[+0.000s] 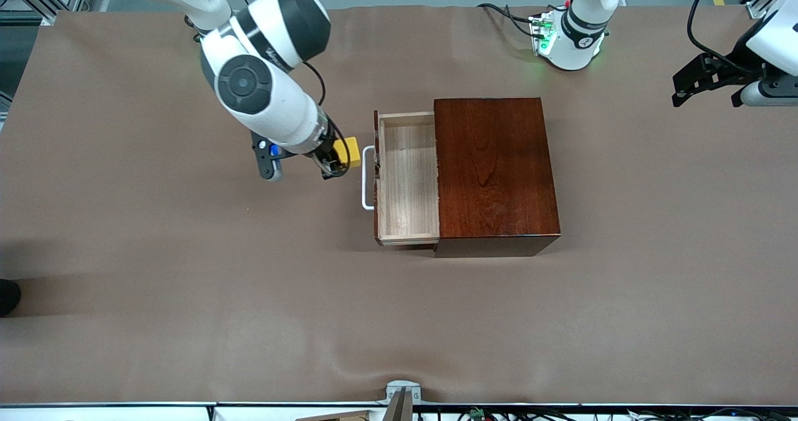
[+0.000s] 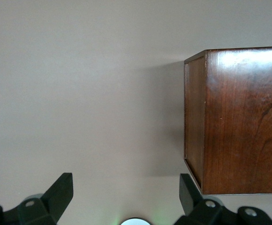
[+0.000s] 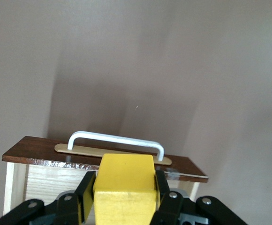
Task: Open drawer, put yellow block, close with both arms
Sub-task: 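Lift the yellow cube with the right gripper and carry it over the drawer, then lower the cube into the drawer and open the right gripper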
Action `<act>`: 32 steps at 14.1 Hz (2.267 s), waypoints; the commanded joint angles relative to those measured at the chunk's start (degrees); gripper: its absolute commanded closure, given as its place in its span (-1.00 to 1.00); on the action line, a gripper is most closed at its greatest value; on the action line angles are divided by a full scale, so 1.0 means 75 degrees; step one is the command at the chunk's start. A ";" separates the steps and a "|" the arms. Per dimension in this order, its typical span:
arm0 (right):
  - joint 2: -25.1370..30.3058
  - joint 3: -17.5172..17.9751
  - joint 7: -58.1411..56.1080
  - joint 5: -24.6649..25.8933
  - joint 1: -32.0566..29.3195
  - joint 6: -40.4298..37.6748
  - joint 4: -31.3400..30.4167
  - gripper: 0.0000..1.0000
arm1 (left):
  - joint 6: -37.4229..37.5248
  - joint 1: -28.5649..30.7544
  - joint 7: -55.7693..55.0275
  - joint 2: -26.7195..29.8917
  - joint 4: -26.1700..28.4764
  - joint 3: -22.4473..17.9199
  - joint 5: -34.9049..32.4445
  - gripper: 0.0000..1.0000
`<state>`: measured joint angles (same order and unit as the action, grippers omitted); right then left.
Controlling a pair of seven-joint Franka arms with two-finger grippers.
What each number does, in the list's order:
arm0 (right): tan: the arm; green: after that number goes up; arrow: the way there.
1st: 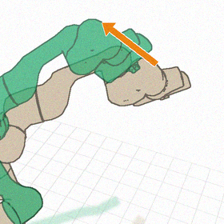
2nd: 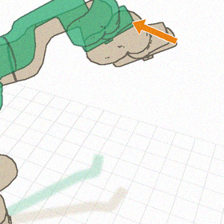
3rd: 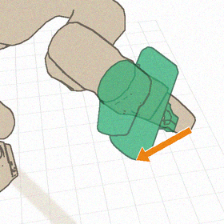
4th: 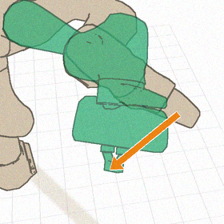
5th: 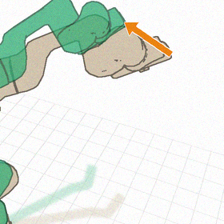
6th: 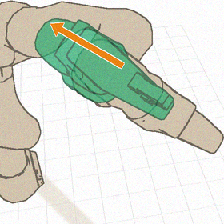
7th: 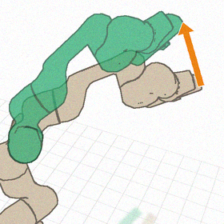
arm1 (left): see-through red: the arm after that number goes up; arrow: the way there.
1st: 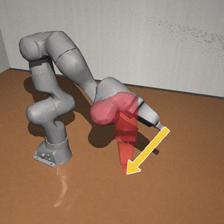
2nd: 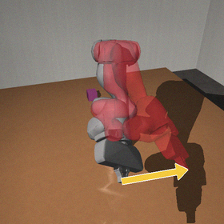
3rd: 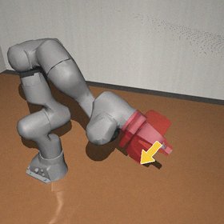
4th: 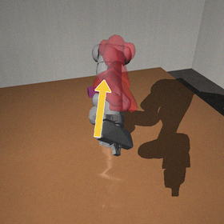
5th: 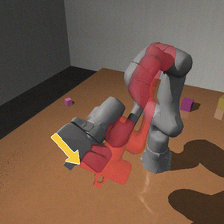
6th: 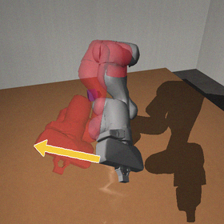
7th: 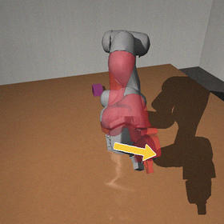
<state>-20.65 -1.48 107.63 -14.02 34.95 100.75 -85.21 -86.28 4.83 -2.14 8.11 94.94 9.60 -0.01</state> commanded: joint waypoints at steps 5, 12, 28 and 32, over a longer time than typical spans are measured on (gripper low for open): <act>-0.0621 -0.0096 0.1421 -0.0252 0.0496 0.1108 0.0124 1.00 | 0.0102 0.0117 0.0145 0.0102 0.0009 0.0044 0.0142 -1.00; -0.0845 -0.0096 0.1668 -0.0414 0.0905 0.1414 0.0077 1.00 | 0.0102 0.0117 0.0145 0.0102 0.0021 0.0044 0.0141 -1.00; -0.1161 -0.0108 0.1621 -0.0369 0.1620 0.3219 -0.0919 1.00 | 0.0102 0.0117 0.0133 0.0031 0.0033 0.0044 0.0130 -1.00; -0.1301 -0.0108 0.1598 -0.0322 0.1679 0.3219 -0.0919 1.00 | 0.0102 0.0094 0.0121 0.0020 0.0009 0.0055 0.0130 -1.00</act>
<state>-30.06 -1.54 119.30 -16.20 46.54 124.32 -91.89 -86.06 4.83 -2.14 8.06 95.23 9.60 -0.01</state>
